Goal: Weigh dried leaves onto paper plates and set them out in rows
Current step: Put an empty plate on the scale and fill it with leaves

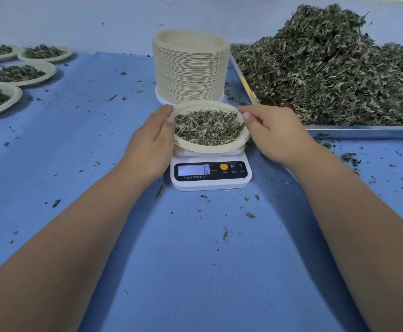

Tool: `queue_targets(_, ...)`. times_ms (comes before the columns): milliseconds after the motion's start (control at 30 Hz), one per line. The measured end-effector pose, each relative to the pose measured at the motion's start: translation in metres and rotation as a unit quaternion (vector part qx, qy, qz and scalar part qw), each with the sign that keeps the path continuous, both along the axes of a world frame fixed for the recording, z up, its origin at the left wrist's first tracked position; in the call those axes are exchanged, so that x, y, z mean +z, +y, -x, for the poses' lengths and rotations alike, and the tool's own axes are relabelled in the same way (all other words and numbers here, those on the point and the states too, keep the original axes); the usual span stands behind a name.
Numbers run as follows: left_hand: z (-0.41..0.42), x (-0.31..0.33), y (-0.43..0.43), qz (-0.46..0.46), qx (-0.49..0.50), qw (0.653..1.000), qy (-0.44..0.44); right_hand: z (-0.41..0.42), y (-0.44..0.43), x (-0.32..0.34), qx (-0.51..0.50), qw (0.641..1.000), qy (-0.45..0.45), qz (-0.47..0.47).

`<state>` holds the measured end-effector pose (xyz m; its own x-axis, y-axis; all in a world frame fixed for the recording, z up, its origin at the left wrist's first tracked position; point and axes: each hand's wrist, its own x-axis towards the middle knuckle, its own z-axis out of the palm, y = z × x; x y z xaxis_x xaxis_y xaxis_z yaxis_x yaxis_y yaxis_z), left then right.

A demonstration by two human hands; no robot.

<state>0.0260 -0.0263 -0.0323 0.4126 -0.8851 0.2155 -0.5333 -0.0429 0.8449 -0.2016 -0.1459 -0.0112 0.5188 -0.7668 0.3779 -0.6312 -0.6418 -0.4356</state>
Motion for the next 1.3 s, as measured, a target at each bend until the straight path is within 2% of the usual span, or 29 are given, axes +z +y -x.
queue_targets(167,-0.002,-0.003,-0.001,0.003,0.0,1.0,0.008,0.002,-0.001,0.0,0.01,1.0,0.014,0.011)
queue_targets(267,-0.003,-0.003,-0.001,0.02,0.013,1.0,0.016,0.002,0.0,0.001,0.001,1.0,-0.017,0.004)
queue_targets(367,-0.005,-0.002,-0.002,0.023,0.03,0.999,0.024,0.007,-0.006,0.004,-0.056,0.995,-0.033,0.069)
queue_targets(433,-0.007,-0.001,-0.003,0.022,0.039,0.999,0.029,0.013,-0.013,0.005,-0.109,0.99,0.013,0.087)
queue_targets(533,-0.009,0.0,-0.004,0.028,0.052,0.997,0.049,0.019,-0.019,0.001,-0.178,0.97,0.159,0.034)
queue_targets(567,-0.01,0.0,-0.004,0.029,0.055,0.996,0.061,0.021,-0.02,0.001,-0.187,0.96,0.207,0.027)
queue_targets(633,-0.011,0.001,-0.004,0.027,0.059,0.994,0.084,0.022,-0.021,0.001,-0.188,0.952,0.243,0.02)
queue_targets(733,-0.011,0.001,-0.004,0.025,0.067,0.992,0.104,0.021,-0.022,0.002,-0.188,0.955,0.227,0.022)
queue_targets(900,-0.011,0.001,-0.004,0.023,0.072,0.991,0.107,0.02,-0.022,0.004,-0.181,0.972,0.141,0.051)
queue_targets(1033,-0.012,-0.001,-0.005,0.028,0.071,0.991,0.108,0.019,-0.022,0.001,-0.169,0.975,0.128,0.066)
queue_targets(1167,-0.013,-0.002,-0.006,0.032,0.067,0.991,0.115,0.016,-0.018,0.002,-0.161,0.98,0.077,0.086)
queue_targets(1300,-0.01,0.001,-0.004,0.021,0.067,0.99,0.121,0.01,-0.011,0.009,-0.107,0.986,0.02,0.123)
